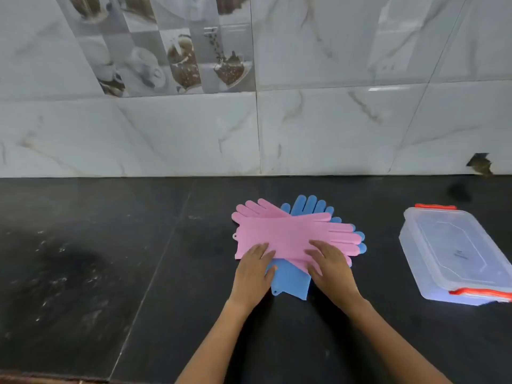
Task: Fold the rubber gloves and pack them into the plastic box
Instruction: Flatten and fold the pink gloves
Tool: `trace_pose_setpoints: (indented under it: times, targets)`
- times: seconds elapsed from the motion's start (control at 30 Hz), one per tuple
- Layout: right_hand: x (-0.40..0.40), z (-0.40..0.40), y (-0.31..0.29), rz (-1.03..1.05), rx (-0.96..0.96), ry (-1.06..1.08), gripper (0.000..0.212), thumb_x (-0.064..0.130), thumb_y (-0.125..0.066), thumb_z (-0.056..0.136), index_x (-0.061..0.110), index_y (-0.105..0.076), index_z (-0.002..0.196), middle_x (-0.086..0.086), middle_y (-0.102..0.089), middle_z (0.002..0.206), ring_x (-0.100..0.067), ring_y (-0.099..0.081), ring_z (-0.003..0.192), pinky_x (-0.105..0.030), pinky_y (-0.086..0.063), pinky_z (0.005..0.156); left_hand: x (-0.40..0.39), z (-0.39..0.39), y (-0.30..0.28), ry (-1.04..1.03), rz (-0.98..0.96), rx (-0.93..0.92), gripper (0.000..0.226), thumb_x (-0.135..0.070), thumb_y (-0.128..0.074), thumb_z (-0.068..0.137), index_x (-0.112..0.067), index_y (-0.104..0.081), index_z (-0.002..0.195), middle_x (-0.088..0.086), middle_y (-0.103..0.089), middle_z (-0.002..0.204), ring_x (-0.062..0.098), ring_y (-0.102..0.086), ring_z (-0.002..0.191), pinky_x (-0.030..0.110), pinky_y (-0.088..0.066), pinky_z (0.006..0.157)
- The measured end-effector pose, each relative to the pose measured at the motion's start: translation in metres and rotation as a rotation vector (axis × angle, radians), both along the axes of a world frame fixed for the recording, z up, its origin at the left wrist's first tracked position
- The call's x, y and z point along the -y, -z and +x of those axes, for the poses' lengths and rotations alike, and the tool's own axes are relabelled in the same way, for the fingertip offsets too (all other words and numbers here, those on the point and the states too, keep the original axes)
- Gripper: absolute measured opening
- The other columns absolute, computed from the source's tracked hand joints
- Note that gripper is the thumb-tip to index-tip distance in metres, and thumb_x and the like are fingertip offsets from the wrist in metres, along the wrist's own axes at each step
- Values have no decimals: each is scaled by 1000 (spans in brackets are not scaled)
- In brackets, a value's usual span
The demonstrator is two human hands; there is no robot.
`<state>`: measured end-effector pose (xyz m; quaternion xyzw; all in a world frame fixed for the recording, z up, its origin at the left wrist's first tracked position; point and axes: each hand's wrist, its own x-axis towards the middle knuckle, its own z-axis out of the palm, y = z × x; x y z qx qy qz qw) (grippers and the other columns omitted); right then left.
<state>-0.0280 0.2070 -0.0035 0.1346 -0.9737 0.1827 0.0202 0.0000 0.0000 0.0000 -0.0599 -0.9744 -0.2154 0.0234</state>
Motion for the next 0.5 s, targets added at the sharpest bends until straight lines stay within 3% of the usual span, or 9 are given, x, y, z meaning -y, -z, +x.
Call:
trace_pose_setpoints:
  times: [0.13, 0.27, 0.5]
  targets:
    - [-12, -7, 0, 85, 68, -25, 43, 38, -52, 93, 27, -48, 134, 8, -37, 149, -12, -33, 137, -33, -21, 116, 21, -30, 1, 116, -63, 7, 43, -34, -46, 97, -25, -45, 140, -6, -33, 153, 13, -25, 143, 26, -15, 116]
    - [-19, -13, -2, 113, 65, 12, 40, 32, -54, 93, 29, -51, 132, 8, -42, 147, -13, -37, 136, -34, -25, 116, 37, -48, 6, 189, -81, -1, 35, -30, -52, 93, -23, -60, 127, -6, -46, 145, 13, -38, 136, 24, -28, 110]
    - [-16, -14, -7, 61, -4, 94, 28, 20, -57, 92, 24, -65, 118, 5, -61, 129, -17, -54, 123, -35, -33, 110, 42, -59, 5, 171, 22, -89, 27, -27, -49, 96, -15, -73, 103, -3, -71, 110, 15, -63, 101, 24, -45, 91]
